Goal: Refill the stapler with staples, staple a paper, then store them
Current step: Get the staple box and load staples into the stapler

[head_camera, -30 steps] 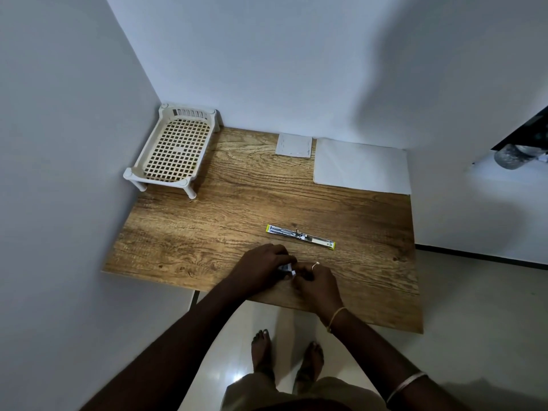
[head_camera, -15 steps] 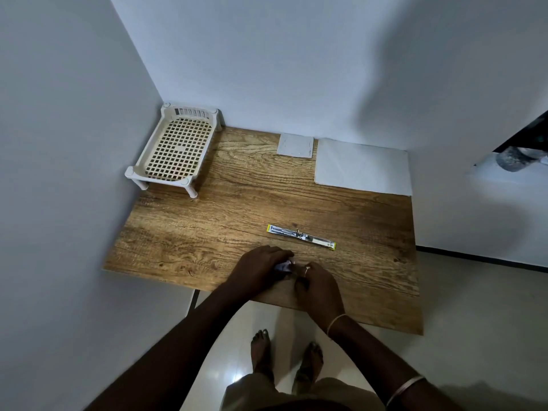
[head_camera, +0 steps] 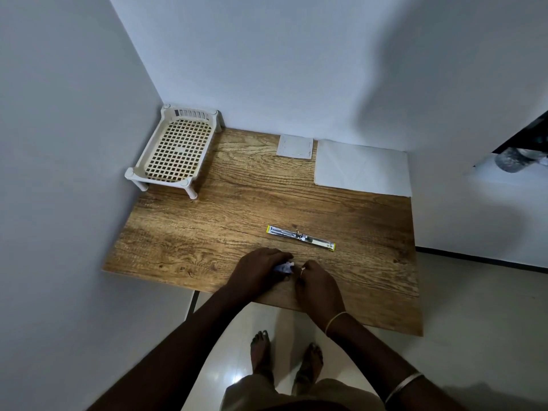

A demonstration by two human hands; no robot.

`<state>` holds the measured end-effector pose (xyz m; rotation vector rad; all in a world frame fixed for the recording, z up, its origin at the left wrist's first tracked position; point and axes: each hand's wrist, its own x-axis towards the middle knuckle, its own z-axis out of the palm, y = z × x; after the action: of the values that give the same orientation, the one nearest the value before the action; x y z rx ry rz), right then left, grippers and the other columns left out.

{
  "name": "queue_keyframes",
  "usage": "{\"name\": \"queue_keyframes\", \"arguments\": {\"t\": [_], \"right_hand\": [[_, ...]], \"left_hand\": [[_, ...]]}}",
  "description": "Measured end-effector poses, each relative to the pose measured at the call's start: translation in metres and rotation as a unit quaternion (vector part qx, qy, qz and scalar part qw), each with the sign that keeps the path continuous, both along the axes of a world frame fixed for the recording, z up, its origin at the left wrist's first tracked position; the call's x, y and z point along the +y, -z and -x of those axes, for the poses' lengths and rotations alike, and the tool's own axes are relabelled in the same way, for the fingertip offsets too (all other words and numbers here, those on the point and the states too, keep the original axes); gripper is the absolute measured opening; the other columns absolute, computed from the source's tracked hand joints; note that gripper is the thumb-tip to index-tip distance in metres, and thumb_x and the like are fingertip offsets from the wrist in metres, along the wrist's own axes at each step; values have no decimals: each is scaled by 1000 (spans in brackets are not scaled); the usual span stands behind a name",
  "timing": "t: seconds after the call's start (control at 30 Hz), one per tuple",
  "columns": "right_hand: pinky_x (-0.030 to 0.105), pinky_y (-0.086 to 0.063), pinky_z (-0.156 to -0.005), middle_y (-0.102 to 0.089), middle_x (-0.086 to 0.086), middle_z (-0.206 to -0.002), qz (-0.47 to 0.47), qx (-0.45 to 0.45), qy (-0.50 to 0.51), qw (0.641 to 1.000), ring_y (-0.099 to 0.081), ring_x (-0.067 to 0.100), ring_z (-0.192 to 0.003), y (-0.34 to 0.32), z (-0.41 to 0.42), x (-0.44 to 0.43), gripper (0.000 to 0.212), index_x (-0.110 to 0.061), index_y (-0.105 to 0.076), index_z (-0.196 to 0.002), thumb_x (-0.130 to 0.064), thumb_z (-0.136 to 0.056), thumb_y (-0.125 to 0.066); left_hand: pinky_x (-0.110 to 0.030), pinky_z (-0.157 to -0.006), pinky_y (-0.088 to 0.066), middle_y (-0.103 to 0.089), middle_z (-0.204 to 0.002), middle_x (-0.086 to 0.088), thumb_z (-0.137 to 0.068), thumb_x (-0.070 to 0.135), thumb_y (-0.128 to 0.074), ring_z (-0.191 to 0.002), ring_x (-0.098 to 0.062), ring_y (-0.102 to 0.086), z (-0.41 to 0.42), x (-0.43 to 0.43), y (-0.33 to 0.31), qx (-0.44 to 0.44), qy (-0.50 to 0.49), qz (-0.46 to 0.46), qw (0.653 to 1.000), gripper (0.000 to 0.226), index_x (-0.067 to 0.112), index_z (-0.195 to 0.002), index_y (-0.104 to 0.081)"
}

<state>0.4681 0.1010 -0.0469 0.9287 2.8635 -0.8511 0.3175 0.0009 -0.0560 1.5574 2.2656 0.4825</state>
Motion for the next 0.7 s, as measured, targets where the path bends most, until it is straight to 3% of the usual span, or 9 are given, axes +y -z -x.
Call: {"name": "queue_keyframes", "arguments": {"t": [0.17,0.33,0.5,0.63,0.7], "right_hand": [[38,-46,-75,-67,14,-94,28,36,38,998,-63,33,-92,1,3,2,31,-16,-77,-111,-5,-87,-60],[38,-45,-71,-64,14,-89,22,33,48,998,-63,34,-87,8,1,3,16,-9,-74,-94,-6,-87,-61],[24,-44,-86,-75,6,-110,76,73,115,988,-68,21,-104,4,3,11,29,-15,-74,-118,-15,-91,-66],[31,-52,-93,-77,5,-106,118,89,123,981,-71,20,-102,-5,9,24,24,-14,-78,-108,-10,-86,-68],[32,-53,-93,-78,4,-104,116,105,119,980,-72,19,-101,-10,15,30,25,-15,-79,-108,-8,-86,-69]], "left_hand": [[-35,-90,-50,-67,-131,3,-88,37,-72,-118,-22,-61,-2,-1,-2,9,6,0,1000,50,28,-136,-62],[-36,-83,-52,-65,-132,4,-92,33,-67,-117,-21,-59,-3,-3,-1,43,36,-9,998,41,26,-132,-65],[-38,-86,-51,-63,-134,4,-93,36,-65,-118,-21,-57,-3,-3,-2,37,46,-10,998,44,25,-136,-62],[-36,-92,-49,-62,-138,2,-90,40,-69,-123,-21,-55,-1,-4,-3,19,43,-26,999,50,23,-137,-62],[-35,-92,-50,-65,-134,0,-91,32,-70,-120,-21,-57,2,-6,-5,11,18,-63,998,43,21,-132,-66]]}}
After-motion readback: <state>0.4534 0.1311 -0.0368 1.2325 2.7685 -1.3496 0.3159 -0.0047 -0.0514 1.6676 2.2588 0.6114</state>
